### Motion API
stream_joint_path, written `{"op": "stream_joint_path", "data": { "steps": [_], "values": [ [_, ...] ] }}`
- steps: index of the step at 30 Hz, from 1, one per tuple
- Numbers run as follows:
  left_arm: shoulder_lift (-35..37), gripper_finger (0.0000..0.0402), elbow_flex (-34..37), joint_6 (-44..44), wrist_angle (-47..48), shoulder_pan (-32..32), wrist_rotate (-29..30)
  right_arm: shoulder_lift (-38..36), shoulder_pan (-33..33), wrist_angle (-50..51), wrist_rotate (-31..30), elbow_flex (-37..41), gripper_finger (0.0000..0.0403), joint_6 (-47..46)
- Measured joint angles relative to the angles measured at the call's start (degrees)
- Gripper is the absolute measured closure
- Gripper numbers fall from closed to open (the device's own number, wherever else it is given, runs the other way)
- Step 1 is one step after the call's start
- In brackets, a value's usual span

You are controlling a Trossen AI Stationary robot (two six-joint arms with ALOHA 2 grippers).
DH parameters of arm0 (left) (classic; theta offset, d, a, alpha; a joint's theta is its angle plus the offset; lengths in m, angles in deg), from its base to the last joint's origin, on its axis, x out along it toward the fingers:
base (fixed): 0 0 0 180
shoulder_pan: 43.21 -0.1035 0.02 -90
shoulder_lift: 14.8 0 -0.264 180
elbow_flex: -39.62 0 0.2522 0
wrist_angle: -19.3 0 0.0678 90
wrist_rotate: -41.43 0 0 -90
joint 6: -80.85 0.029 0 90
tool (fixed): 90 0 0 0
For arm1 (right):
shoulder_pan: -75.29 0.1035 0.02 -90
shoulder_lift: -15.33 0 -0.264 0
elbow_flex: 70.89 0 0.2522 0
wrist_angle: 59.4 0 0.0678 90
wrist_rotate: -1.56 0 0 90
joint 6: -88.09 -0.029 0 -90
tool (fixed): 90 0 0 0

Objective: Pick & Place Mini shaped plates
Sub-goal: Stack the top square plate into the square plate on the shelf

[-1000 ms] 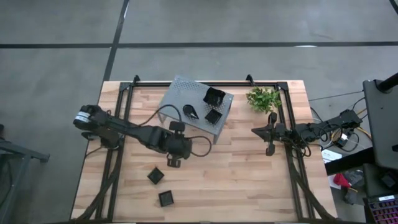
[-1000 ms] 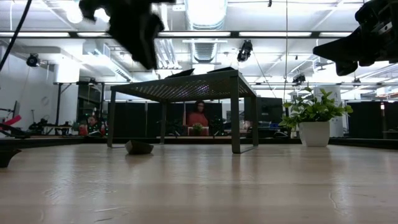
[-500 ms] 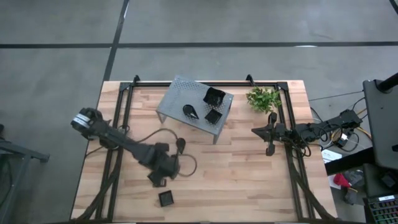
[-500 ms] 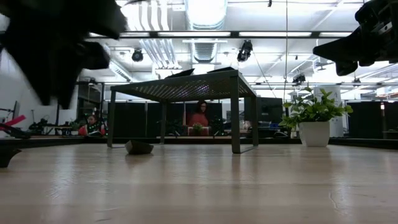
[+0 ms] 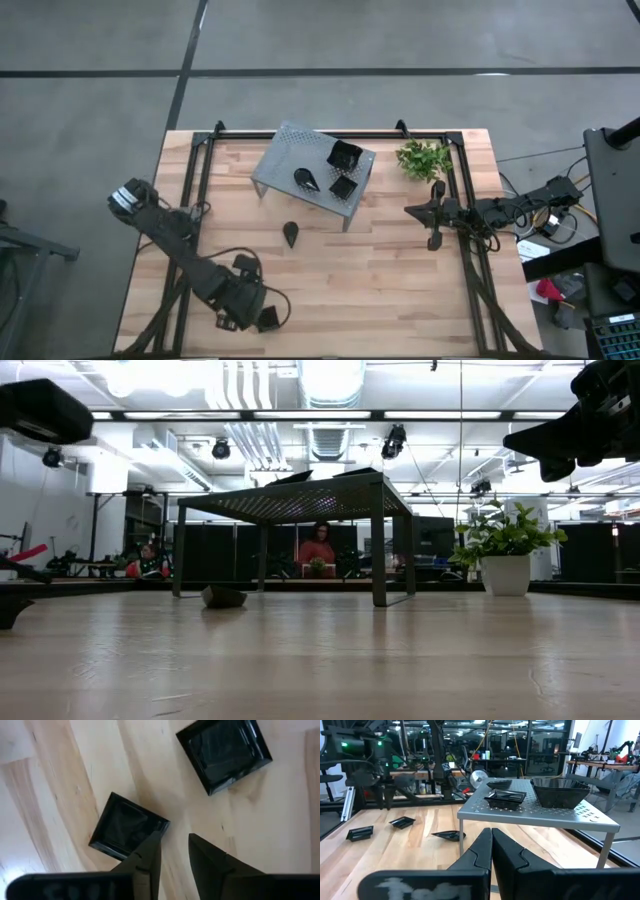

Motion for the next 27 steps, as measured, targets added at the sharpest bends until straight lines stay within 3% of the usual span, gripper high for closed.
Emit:
{"op": "stream_joint_path", "data": {
  "steps": [27],
  "values": [
    [-0.09, 0.0317, 11.29, -3.85, -9.17, 2.06, 1.54, 0.0, 0.01, 0.01, 0.0, 0.0, 0.0394, 0.05]
  ]
}}
